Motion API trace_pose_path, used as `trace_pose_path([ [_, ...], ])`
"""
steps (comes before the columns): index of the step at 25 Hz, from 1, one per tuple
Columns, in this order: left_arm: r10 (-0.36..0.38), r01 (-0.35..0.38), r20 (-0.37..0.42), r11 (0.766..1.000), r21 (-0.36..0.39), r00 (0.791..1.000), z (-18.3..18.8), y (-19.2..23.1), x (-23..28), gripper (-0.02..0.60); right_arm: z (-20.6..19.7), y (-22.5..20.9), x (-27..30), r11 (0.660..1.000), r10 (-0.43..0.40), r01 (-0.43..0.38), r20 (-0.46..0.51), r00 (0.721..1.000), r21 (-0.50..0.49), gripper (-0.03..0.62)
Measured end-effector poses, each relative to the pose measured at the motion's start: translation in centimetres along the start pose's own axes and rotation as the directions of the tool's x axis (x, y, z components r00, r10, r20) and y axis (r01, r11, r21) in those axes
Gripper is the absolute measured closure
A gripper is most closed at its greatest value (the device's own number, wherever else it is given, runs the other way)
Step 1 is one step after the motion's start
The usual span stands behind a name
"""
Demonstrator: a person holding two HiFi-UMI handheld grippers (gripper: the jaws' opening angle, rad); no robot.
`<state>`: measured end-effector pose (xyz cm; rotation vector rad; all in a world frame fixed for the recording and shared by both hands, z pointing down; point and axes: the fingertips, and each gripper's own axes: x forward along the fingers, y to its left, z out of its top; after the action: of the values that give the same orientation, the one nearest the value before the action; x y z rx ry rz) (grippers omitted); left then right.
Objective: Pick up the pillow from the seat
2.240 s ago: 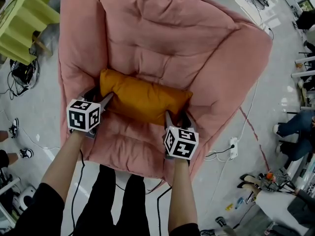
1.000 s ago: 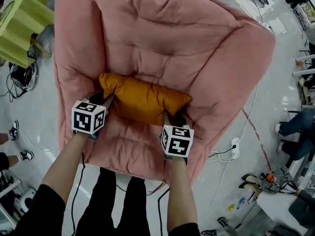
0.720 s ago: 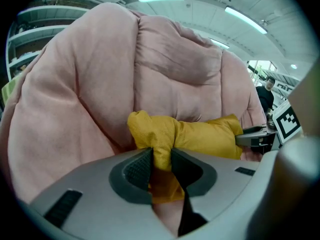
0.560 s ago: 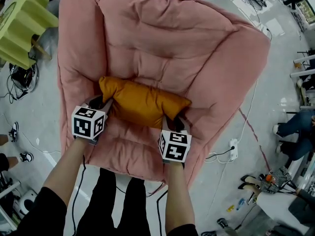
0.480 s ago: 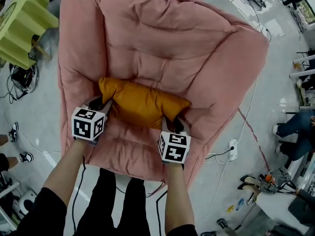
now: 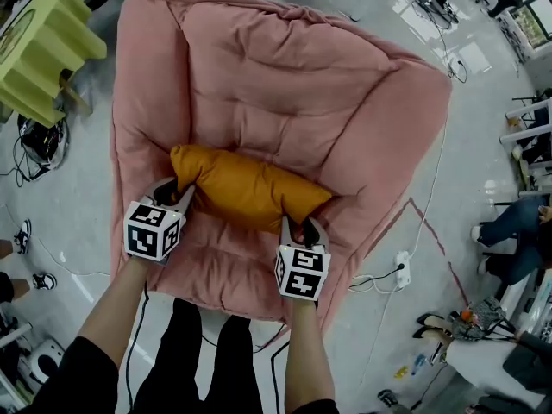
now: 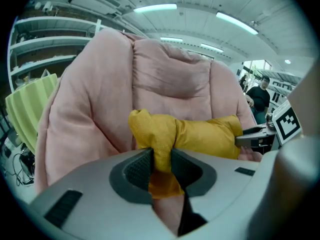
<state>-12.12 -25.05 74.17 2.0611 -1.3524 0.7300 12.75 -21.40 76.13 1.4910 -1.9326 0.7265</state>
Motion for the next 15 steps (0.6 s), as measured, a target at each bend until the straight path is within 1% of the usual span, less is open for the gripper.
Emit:
trace_pose_path([
  [8, 0.016, -0.016, 0.079, 1.000, -0.004, 0.997, 2.8, -0.3, -4.3, 0.466, 3.6, 1.0, -3.9, 1.000, -0.013, 0.016, 0.093, 0.996, -0.021, 0.428],
  [15, 0.017, -0.023, 0.165, 0.999, 0.034, 0.986, 8.1, -0.7, -9.8, 0.466, 8.6, 2.4, -9.2, 0.999, -0.035, 0.041, 0.184, 0.982, -0.029, 0.428],
])
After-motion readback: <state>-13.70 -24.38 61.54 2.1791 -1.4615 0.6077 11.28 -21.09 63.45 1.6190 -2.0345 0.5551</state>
